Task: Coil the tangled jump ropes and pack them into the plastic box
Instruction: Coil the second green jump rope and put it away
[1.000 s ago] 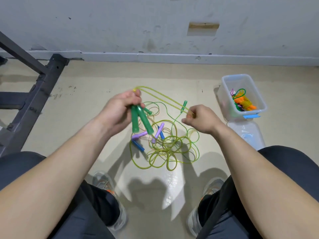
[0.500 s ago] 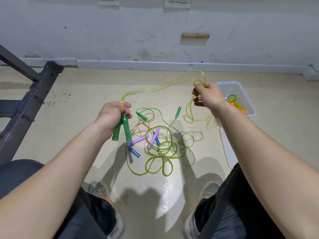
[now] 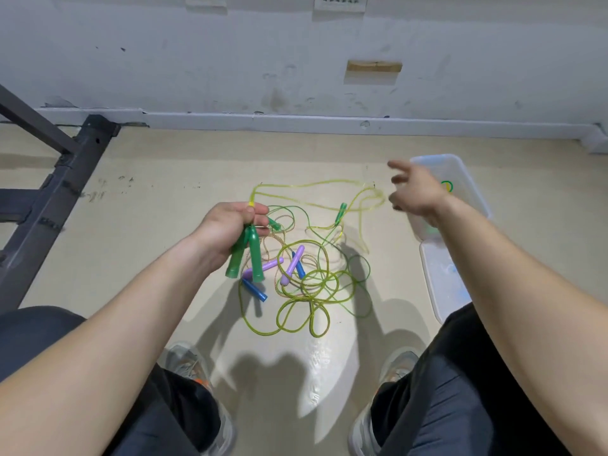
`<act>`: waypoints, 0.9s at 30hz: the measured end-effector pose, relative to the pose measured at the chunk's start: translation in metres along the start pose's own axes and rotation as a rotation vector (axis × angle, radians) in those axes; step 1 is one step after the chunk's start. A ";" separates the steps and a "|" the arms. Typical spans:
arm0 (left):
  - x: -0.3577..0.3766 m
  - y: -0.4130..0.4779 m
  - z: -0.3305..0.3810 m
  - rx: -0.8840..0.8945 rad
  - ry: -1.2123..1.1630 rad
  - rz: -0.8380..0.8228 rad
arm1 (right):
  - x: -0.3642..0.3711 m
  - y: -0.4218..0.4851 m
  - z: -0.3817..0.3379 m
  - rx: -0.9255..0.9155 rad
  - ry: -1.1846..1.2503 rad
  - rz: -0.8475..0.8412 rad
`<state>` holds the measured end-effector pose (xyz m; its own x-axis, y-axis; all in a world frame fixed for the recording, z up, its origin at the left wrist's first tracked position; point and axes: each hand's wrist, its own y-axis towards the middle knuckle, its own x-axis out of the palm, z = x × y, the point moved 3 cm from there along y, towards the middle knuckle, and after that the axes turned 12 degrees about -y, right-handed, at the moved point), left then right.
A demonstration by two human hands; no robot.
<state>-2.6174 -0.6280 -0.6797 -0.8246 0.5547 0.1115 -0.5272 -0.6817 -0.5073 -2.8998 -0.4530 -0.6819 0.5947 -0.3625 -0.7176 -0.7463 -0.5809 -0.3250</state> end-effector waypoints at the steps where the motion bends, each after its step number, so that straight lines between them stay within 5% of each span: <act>1: 0.005 -0.001 -0.003 -0.022 0.001 -0.040 | 0.008 -0.004 0.000 0.011 -0.098 -0.045; 4: 0.019 -0.004 -0.015 -0.072 0.100 -0.215 | 0.034 -0.029 -0.023 -0.134 -0.180 -0.132; 7: 0.029 -0.010 -0.023 -0.098 0.254 -0.418 | 0.070 -0.065 -0.056 -0.358 -0.032 -0.347; 11: 0.035 -0.023 -0.019 -0.107 0.347 -0.606 | 0.109 -0.087 -0.062 -0.413 0.159 -0.608; 18: 0.027 -0.023 -0.021 -0.212 0.042 -0.517 | 0.089 -0.075 -0.055 -0.402 0.199 -0.558; 23: 0.034 -0.028 -0.032 -0.289 -0.076 -0.566 | 0.082 -0.066 -0.057 -0.406 0.322 -0.366; 27: 0.041 -0.031 -0.030 -0.164 -0.202 -0.575 | 0.080 -0.067 -0.053 -0.312 0.566 -0.285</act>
<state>-2.6288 -0.5691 -0.6852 -0.4492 0.6989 0.5565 -0.8727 -0.2101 -0.4406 -2.7863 -0.4817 -0.6846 0.8818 -0.4389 -0.1726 -0.4677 -0.8610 -0.2000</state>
